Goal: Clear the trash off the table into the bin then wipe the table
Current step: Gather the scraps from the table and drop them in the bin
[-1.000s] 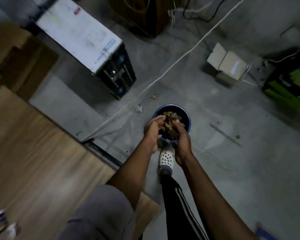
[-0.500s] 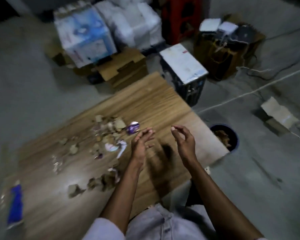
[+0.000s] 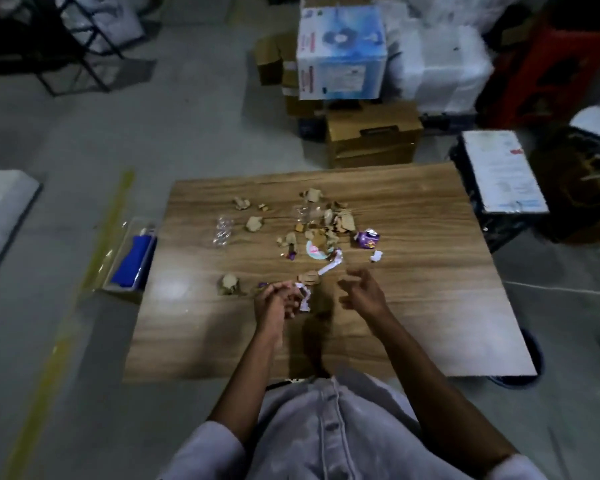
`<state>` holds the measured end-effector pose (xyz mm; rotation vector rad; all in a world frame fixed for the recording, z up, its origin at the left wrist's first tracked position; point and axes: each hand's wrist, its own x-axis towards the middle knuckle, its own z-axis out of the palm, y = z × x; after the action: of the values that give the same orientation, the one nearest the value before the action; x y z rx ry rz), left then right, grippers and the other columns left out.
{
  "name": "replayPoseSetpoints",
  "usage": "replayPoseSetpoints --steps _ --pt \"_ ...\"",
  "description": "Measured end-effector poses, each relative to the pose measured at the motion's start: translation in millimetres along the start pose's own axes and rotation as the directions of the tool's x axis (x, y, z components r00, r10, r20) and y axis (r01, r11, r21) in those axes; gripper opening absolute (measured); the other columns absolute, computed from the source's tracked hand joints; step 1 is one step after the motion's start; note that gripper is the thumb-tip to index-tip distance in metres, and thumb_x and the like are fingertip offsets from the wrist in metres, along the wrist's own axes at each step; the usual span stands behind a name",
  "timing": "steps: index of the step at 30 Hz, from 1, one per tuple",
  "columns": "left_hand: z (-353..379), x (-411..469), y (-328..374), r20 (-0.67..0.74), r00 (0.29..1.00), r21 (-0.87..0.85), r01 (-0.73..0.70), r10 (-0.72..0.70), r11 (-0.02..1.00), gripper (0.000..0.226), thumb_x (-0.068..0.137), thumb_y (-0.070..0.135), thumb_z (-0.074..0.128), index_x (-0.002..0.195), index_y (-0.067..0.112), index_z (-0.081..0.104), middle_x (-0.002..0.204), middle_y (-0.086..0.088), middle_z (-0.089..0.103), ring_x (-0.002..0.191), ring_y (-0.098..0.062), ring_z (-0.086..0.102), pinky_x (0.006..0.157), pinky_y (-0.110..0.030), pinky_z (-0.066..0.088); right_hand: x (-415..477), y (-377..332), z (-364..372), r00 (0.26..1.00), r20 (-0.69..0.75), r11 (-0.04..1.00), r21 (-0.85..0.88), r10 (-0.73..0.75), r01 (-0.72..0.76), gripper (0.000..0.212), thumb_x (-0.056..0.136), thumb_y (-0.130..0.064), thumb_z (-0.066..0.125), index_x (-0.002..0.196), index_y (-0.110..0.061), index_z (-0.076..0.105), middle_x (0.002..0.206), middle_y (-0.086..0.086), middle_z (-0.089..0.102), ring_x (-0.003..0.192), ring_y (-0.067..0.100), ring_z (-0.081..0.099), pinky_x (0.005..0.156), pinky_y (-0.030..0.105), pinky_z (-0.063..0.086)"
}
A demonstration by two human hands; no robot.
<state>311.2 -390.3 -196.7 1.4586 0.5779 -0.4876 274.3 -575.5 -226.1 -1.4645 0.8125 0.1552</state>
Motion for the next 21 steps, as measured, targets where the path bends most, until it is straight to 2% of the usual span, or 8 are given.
replayPoseSetpoints --steps 2,6,11,13,15,18,20,21 --pt "-17 0 -3 -0.08 0.996 0.019 0.032 -0.031 0.999 0.016 0.092 -0.001 0.062 0.09 0.014 0.068 0.067 -0.002 0.07 0.043 -0.006 0.054 0.041 -0.016 0.032 6 14 9 0.991 0.063 0.992 -0.058 0.117 -0.114 0.037 0.093 -0.013 0.07 0.126 -0.015 0.054 0.089 0.007 0.068 0.072 0.025 0.063 0.062 0.037 0.053" --pt "-46 15 -13 -0.238 0.97 -0.002 0.06 -0.059 0.998 0.019 0.093 0.001 0.056 0.096 0.011 0.071 0.071 -0.001 0.072 0.048 -0.007 0.058 0.044 -0.017 0.036 18 25 31 0.978 0.158 0.986 -0.117 0.133 -0.115 0.045 0.091 -0.008 0.073 0.127 -0.015 0.046 0.095 0.023 0.067 0.071 0.03 0.061 0.066 0.047 0.052" --pt "-56 43 -11 -0.323 0.945 0.019 0.057 -0.047 0.998 0.017 0.093 0.004 0.057 0.09 0.014 0.07 0.08 -0.007 0.071 0.051 -0.008 0.06 0.042 -0.018 0.042 31 39 42 0.986 0.072 0.953 -0.277 0.15 -0.125 0.059 0.075 -0.04 0.084 0.121 -0.031 0.047 0.113 0.022 0.061 0.089 0.039 0.072 0.068 0.055 0.062" --pt "-63 57 -6 -0.414 0.91 0.072 0.057 -0.022 0.996 0.009 0.086 0.01 0.066 0.086 0.019 0.069 0.086 -0.009 0.07 0.061 -0.015 0.068 0.047 -0.026 0.055 52 64 43 0.986 0.055 0.94 -0.315 0.155 -0.13 0.075 0.06 -0.061 0.08 0.12 -0.032 0.047 0.118 0.018 0.058 0.104 0.041 0.067 0.077 0.059 0.061" --pt "-74 76 -2 -0.471 0.881 0.163 0.13 -0.038 0.978 0.024 0.077 0.024 0.071 0.099 0.028 0.065 0.109 -0.013 0.063 0.08 -0.033 0.07 0.061 -0.047 0.063 35 43 54 0.985 0.009 0.94 -0.301 0.171 -0.16 0.082 0.053 -0.068 0.074 0.12 -0.028 0.047 0.122 0.015 0.057 0.11 0.039 0.062 0.086 0.059 0.058" --pt "-93 129 -16 -0.459 0.874 0.186 0.268 -0.158 0.945 0.049 0.076 0.032 0.072 0.116 0.045 0.047 0.126 -0.016 0.035 0.094 -0.043 0.06 0.058 -0.057 0.061 49 56 78 0.974 -0.003 0.941 -0.257 0.227 -0.22 0.071 0.073 -0.059 0.08 0.124 -0.018 0.051 0.114 0.007 0.066 0.107 0.029 0.066 0.093 0.051 0.056" --pt "-90 144 -8 -0.379 0.892 0.134 0.315 -0.246 0.939 0.048 0.067 0.041 0.07 0.11 0.048 0.048 0.133 -0.016 0.044 0.1 -0.046 0.062 0.059 -0.053 0.061 56 64 100 0.983 0.036 0.956 -0.242 0.179 -0.165 0.064 0.073 -0.062 0.081 0.116 -0.019 0.06 0.106 0.003 0.071 0.102 0.027 0.07 0.089 0.052 0.059" --pt "-85 146 -4 -0.301 0.909 0.156 0.344 -0.287 0.926 0.047 0.072 0.044 0.067 0.117 0.044 0.053 0.134 -0.015 0.051 0.106 -0.042 0.063 0.065 -0.046 0.061 58 66 114 0.989 0.049 0.966 -0.227 0.138 -0.123 0.047 0.078 -0.052 0.081 0.107 -0.018 0.065 0.101 0.005 0.072 0.097 0.029 0.07 0.087 0.053 0.059"
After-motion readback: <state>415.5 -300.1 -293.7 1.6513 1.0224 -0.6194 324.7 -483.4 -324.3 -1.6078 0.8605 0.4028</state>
